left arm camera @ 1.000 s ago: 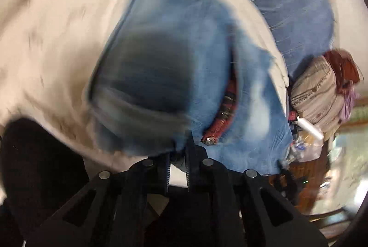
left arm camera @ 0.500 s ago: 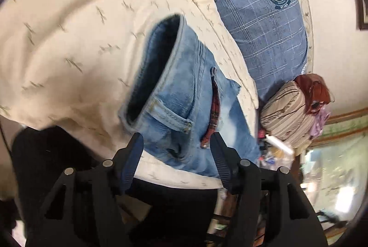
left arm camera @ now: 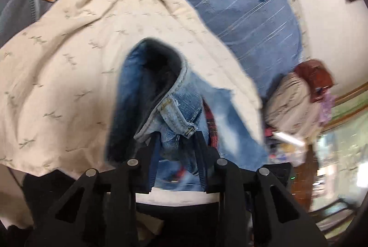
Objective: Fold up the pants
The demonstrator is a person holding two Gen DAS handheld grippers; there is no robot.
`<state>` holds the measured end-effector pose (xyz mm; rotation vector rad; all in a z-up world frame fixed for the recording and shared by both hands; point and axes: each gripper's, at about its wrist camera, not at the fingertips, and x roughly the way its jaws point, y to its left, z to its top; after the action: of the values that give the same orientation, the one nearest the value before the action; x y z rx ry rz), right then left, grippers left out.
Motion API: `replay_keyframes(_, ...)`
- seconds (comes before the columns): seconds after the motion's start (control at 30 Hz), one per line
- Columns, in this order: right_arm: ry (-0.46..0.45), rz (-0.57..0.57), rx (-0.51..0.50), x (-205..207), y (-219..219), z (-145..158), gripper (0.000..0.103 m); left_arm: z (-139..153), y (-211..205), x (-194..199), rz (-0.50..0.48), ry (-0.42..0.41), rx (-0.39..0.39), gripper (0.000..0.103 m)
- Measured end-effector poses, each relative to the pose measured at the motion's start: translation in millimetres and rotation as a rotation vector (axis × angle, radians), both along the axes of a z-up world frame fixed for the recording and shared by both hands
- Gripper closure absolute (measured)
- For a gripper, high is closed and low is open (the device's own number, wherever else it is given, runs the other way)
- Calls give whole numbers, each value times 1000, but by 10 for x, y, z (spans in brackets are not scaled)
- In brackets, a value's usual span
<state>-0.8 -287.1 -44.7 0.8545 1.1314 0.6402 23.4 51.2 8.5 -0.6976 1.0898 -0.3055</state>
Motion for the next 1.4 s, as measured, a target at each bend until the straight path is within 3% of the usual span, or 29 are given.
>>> replay_keyframes(0.1,93,26,-34,-69,30,-335,91,-430,-11,-106,-2,121,75,77)
replay_keyframes(0.2,117,24,21,-101,-44,-379,87,-530,77,-203,3,121,43,78)
replay_keyframes(0.33,71,100,-29,-287,-170,-73,68,-345,183,-301,-52,75,28,78)
replay_keyframes(0.43,-31,96,-62,-377,-402,247,65,-135,257,-386,-111,3,0,73)
replay_keyframes(0.47,-103,60,-113,-320,-534,437,60,-57,307,-360,-99,-20,-10,66)
replay_keyframes(0.5,-142,41,-144,-257,-569,539,55,8,321,-302,-81,-31,-15,52)
replay_keyframes(0.53,-206,-5,-214,-87,-656,691,44,63,338,-199,-54,-43,-11,46)
replay_keyframes(0.57,-240,-37,-256,99,-686,780,41,97,341,-68,-36,-53,4,40)
replay_keyframes(0.67,-270,-67,-325,674,-681,854,41,24,258,362,-11,-7,55,40)
replay_keyframes(0.8,-294,-81,-483,1351,-577,764,39,-225,111,739,-12,119,6,40)
replay_keyframes(0.83,-248,-24,-504,1543,-482,631,29,-293,80,805,-20,141,18,41)
replay_keyframes(0.87,-182,29,-526,1672,-356,510,33,-357,46,853,-28,173,26,49)
replay_keyframes(0.9,-160,85,-535,1692,-279,437,44,-385,31,859,-49,183,-7,60)
replay_keyframes(0.93,-193,134,-593,1662,-165,457,84,-373,-17,857,-81,181,-57,84)
replay_keyframes(0.97,-262,156,-655,1577,-127,517,91,-350,-33,834,-100,174,-82,90)
replay_keyframes(1.03,-358,101,-637,1462,-201,669,101,-252,-28,750,-91,108,-72,90)
replay_keyframes(1.1,-353,50,-660,1491,-256,620,101,-267,-63,752,-63,74,4,90)
replay_keyframes(1.17,-282,78,-755,1571,-207,339,101,-430,-122,838,-52,116,80,89)
replay_keyframes(1.27,-280,29,-753,1485,-227,287,97,-574,-70,864,-18,167,29,90)
replay_keyframes(1.4,-292,-92,-624,1239,-506,564,90,-430,95,708,4,161,3,88)
